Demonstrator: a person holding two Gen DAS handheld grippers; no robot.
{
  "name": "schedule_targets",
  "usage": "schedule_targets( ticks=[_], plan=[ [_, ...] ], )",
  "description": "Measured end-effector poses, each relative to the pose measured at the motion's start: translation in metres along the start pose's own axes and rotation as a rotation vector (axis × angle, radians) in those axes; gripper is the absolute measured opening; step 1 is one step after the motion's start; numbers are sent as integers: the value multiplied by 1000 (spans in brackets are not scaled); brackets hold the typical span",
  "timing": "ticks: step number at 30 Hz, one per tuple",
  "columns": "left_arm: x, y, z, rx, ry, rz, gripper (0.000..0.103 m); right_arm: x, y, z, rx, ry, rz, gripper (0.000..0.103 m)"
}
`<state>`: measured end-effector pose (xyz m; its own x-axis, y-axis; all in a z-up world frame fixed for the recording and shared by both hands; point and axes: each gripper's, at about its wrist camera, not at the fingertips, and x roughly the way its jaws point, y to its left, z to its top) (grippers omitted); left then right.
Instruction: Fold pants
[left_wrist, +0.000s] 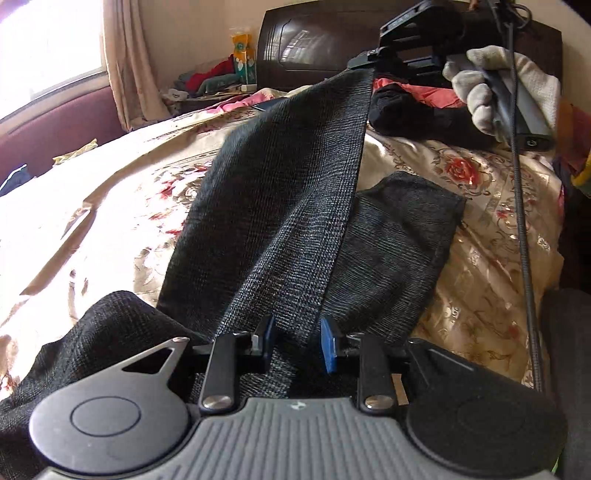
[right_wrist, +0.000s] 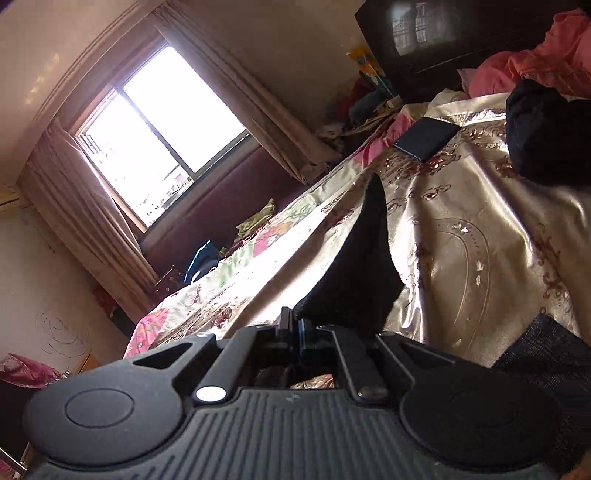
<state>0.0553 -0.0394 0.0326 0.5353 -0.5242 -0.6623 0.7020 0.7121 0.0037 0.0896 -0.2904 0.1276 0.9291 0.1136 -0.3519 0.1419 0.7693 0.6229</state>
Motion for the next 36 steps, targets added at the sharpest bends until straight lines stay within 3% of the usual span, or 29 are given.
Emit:
schedule_targets(
  ticks=[2, 5, 7, 10, 16, 18, 19, 24, 26, 27, 32, 33, 35, 36],
  plan=[
    [6, -12, -4, 12, 34, -26, 41, -17, -29, -21, 22, 17, -73, 4],
    [22, -27, -10, 36, 99, -71, 41, -8, -81, -57, 98, 126, -210, 5],
    [30, -35, -11, 66, 139, -60, 41, -5, -107, -73, 140, 143, -237, 7],
    [32, -38, -12, 73, 163, -49, 42, -5, -130, -76, 237, 102, -193, 9],
    [42, -42, -6, 79, 192, -33, 45, 2, -155, -63, 324, 51, -212, 17],
    [45, -45, -5, 84, 196, -29, 45, 0, -167, -62, 393, 45, -224, 12],
    [45, -46, -3, 83, 198, -29, 45, -3, -170, -61, 417, 36, -218, 4],
    [44, -50, -1, 101, 201, -33, 45, -19, -153, -49, 293, -19, -189, 4],
    [45, -51, -2, 102, 203, -32, 46, -12, -156, -54, 242, 41, -254, 12],
    [46, -51, -2, 100, 204, -31, 46, -8, -165, -60, 275, 80, -282, 14],
    [44, -49, -2, 91, 206, -32, 46, -20, -191, -68, 478, -13, -213, 26],
    [44, -49, -1, 94, 209, -32, 46, -19, -194, -67, 486, -24, -219, 24],
    [44, -51, 0, 102, 211, -30, 46, -19, -195, -63, 490, -22, -228, 7],
    [44, -51, 1, 106, 210, -29, 46, -21, -193, -61, 489, -31, -217, 7]
  ],
)
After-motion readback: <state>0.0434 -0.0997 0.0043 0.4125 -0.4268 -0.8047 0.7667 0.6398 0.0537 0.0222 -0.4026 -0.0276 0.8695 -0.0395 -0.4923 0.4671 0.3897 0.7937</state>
